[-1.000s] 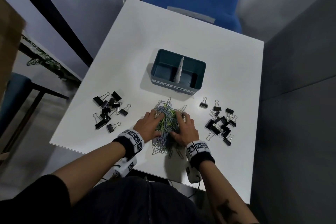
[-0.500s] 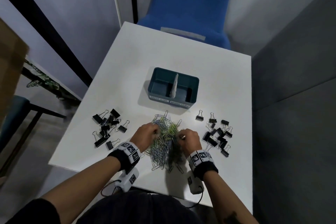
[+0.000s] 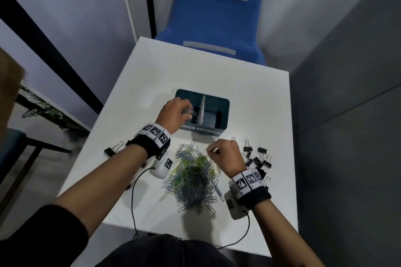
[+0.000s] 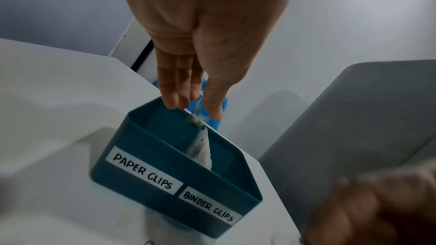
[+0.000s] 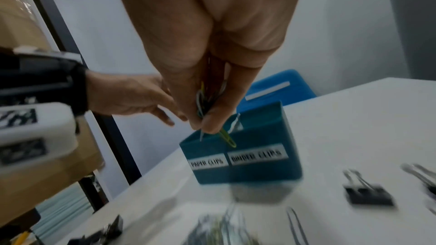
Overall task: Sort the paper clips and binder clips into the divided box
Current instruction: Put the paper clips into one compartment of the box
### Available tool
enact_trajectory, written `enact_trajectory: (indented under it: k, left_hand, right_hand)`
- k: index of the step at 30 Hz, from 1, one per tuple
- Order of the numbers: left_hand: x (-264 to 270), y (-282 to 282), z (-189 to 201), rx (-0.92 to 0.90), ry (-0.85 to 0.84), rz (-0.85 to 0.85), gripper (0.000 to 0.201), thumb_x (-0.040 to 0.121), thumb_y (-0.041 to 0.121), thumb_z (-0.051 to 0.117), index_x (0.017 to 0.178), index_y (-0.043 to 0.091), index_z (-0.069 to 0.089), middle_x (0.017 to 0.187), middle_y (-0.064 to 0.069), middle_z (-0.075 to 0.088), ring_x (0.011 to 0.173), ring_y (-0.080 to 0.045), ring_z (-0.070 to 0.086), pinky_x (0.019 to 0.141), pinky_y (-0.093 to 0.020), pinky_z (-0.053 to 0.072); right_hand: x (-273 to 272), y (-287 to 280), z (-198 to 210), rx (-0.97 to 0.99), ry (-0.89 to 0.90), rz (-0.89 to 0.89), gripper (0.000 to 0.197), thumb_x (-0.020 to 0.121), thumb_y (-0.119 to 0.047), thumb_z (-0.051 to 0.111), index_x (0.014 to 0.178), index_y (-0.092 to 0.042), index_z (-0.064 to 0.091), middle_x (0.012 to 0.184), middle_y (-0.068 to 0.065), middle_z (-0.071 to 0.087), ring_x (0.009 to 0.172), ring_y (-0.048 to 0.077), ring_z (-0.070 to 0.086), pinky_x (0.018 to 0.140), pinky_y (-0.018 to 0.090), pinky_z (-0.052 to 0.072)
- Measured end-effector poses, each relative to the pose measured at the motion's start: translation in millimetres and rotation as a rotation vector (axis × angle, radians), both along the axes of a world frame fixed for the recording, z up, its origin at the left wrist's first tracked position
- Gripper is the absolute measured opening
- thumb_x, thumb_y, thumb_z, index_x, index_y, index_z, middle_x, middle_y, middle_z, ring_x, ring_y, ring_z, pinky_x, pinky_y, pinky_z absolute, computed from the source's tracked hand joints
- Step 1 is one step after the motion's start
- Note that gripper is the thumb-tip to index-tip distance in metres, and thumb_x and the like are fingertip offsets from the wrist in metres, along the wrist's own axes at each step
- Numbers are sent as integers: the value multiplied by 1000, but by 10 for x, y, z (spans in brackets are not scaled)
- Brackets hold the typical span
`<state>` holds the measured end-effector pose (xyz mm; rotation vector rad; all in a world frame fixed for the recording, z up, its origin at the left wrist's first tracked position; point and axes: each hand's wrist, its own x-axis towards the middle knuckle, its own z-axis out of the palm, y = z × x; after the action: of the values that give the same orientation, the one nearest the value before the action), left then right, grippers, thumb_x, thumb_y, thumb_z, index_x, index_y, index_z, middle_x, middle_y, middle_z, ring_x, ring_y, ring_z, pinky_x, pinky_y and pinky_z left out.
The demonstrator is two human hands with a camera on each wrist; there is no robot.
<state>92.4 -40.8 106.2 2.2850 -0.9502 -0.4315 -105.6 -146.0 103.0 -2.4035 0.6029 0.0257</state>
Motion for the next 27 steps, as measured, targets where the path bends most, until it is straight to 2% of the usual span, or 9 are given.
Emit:
enact_trajectory:
  k: [4, 8, 11, 14, 17, 19, 22, 24, 27]
  left_hand:
    - [-157, 168, -155, 67, -105, 103, 7, 89, 22, 63, 96, 23, 65, 97, 4, 62, 80, -18, 59, 65, -28, 40]
    - [-485, 468, -516, 162, -10, 82, 14, 90, 14, 58, 90, 24, 67, 95, 4, 69, 79, -19, 64, 66, -30, 49]
    - [-693, 641, -746, 249, 44, 27, 17, 88, 15, 62, 100, 26, 68, 99, 1, 69, 81, -20, 65, 67, -29, 50]
    - [-812, 723, -890, 343, 41, -19, 29, 89, 17, 57, 117, 25, 61, 106, -3, 64, 94, -26, 63, 72, -34, 50]
    - [-857, 721, -969, 404, 40, -81, 37, 91, 22, 55, 127, 19, 50, 119, -6, 53, 113, -27, 51, 79, -39, 46]
    - [-859, 687, -1015, 419, 70, -116, 49, 92, 31, 54, 138, 19, 40, 139, -6, 42, 127, -28, 38, 90, -41, 44]
    - [-871, 579, -1058, 466, 179, -166, 74, 93, 51, 49, 152, 20, 14, 161, -3, 8, 145, -26, 13, 113, -51, 24]
    - [-916, 507, -1088, 531, 160, -238, 81, 91, 62, 42, 153, 26, 4, 161, 0, -3, 147, -27, 3, 114, -54, 15]
    - [-1015, 514, -1151, 599, 57, -389, 83, 89, 63, 45, 152, 31, 2, 161, 0, -4, 147, -29, 3, 114, -54, 18]
  right_hand:
    - [516, -104, 288, -73, -68, 17, 15, 79, -1, 70, 85, -13, 77, 89, 2, 75, 80, 16, 67, 80, 21, 50]
    - [1066, -191, 366, -96, -91, 14, 13, 80, -3, 67, 80, -14, 74, 81, 2, 73, 74, 17, 67, 75, 33, 58]
    - [1231, -204, 388, 2, -59, -33, 24, 85, -20, 69, 108, -15, 69, 102, 7, 72, 93, 23, 66, 88, 37, 54]
    - [1109, -221, 364, 10, -91, -83, 37, 87, -27, 65, 123, -17, 61, 110, 8, 70, 99, 22, 65, 91, 37, 52]
    - [728, -165, 132, 62, -152, -140, 21, 90, -21, 62, 109, -15, 67, 95, 3, 72, 80, 13, 65, 79, 28, 55]
    - [409, -114, -156, 60, -37, -158, 15, 90, -18, 62, 103, -15, 68, 94, 2, 72, 79, 13, 65, 78, 29, 56]
    - [-9, -58, -625, 10, 270, -133, 41, 87, -32, 65, 124, -17, 57, 124, 8, 61, 108, 23, 60, 91, 42, 52]
    - [-196, -26, -844, 40, 406, -92, 74, 82, -42, 69, 144, -21, 35, 150, 11, 34, 133, 31, 37, 104, 49, 41]
    - [-308, 64, -1024, -12, 478, 48, 98, 76, -50, 73, 151, -29, 15, 160, 7, 13, 141, 35, 19, 109, 51, 33]
